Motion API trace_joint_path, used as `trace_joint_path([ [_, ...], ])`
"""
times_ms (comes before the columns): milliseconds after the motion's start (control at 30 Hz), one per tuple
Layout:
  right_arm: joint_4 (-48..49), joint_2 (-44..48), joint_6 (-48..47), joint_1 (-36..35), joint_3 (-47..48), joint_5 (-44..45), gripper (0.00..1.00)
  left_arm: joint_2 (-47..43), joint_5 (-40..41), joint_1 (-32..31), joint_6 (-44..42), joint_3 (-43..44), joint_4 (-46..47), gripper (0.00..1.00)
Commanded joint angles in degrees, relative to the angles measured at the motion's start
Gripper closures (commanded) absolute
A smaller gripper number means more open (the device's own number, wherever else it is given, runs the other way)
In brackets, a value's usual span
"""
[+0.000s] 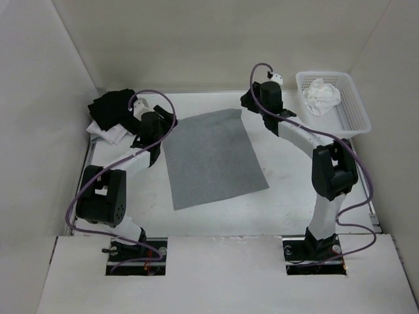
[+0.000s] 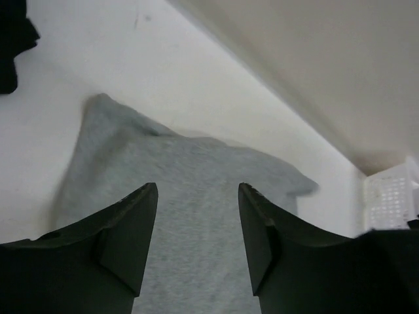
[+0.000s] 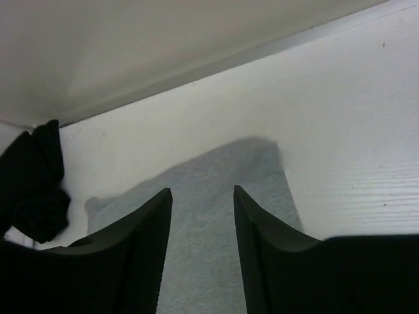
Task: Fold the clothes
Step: Flatten the tank top out
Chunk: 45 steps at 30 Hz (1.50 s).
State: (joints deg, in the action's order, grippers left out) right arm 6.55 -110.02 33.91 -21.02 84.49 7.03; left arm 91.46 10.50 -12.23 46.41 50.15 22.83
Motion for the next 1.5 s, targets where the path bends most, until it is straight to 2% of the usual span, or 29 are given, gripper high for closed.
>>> trace_joint_path([
  [0, 2.8, 7.5, 1.1, -0.5, -4.0, 2.7, 0.47, -8.0, 1.0, -1.9, -1.0, -3.2, 6.6, 0.48],
  [67, 6.1, 11.7, 2.5, -2.0, -12.1, 4.0, 0.47, -12.0, 2.4, -4.0, -1.1, -8.6, 6.7, 0.50],
  [100, 8.6, 14.5, 3.5, -3.1, -17.5, 4.3, 0.54, -14.8, 3.5, -5.5, -1.3, -12.3, 6.2, 0.54],
  [200, 13.6, 22.0, 7.1, -6.1, -31.3, 5.4, 0.92, -23.6, 5.3, -9.2, -0.2, -22.0, 0.7, 0.72],
  [233, 14.3, 24.3, 8.9, -7.1, -35.0, 5.5, 0.98, -26.5, 5.6, -10.3, 0.4, -24.2, -2.5, 0.77],
  [267, 15.1, 26.3, 9.6, -8.1, -38.0, 5.6, 0.99, -30.3, 6.4, -11.4, 1.6, -26.7, -7.1, 0.80],
  [367, 14.9, 33.2, 10.0, -12.7, -45.8, 6.5, 0.96, -42.3, 7.7, -13.4, 5.5, -31.5, -23.1, 0.81],
  [433, 14.3, 36.8, 9.7, -14.4, -48.8, 7.2, 0.93, -46.9, 7.8, -13.8, 7.6, -31.8, -31.7, 0.75],
  [500, 13.2, 40.2, 9.3, -15.8, -51.3, 7.4, 0.90, -49.3, 7.7, -14.6, 9.8, -31.5, -39.8, 0.69],
  [600, 11.6, 43.7, 8.7, -16.6, -54.2, 7.4, 0.87, -50.2, 6.3, -16.6, 13.3, -32.0, -46.2, 0.66],
  [733, 11.5, 45.0, 8.5, -16.8, -56.2, 7.0, 0.85, -48.1, 4.4, -20.4, 16.5, -32.3, -48.8, 0.66],
  [933, 12.4, 44.9, 7.7, -16.9, -56.8, 6.8, 0.84, -47.9, 6.2, -24.7, 21.2, -32.3, -53.4, 0.67],
  [1167, 14.1, 44.1, 7.9, -17.0, -57.7, 6.6, 0.84, -43.9, 6.9, -29.0, 23.5, -31.4, -54.1, 0.74],
  [1467, 14.6, 44.3, 8.2, -17.2, -58.2, 6.6, 0.82, -45.0, 8.4, -30.1, 26.1, -32.0, -54.5, 0.84],
])
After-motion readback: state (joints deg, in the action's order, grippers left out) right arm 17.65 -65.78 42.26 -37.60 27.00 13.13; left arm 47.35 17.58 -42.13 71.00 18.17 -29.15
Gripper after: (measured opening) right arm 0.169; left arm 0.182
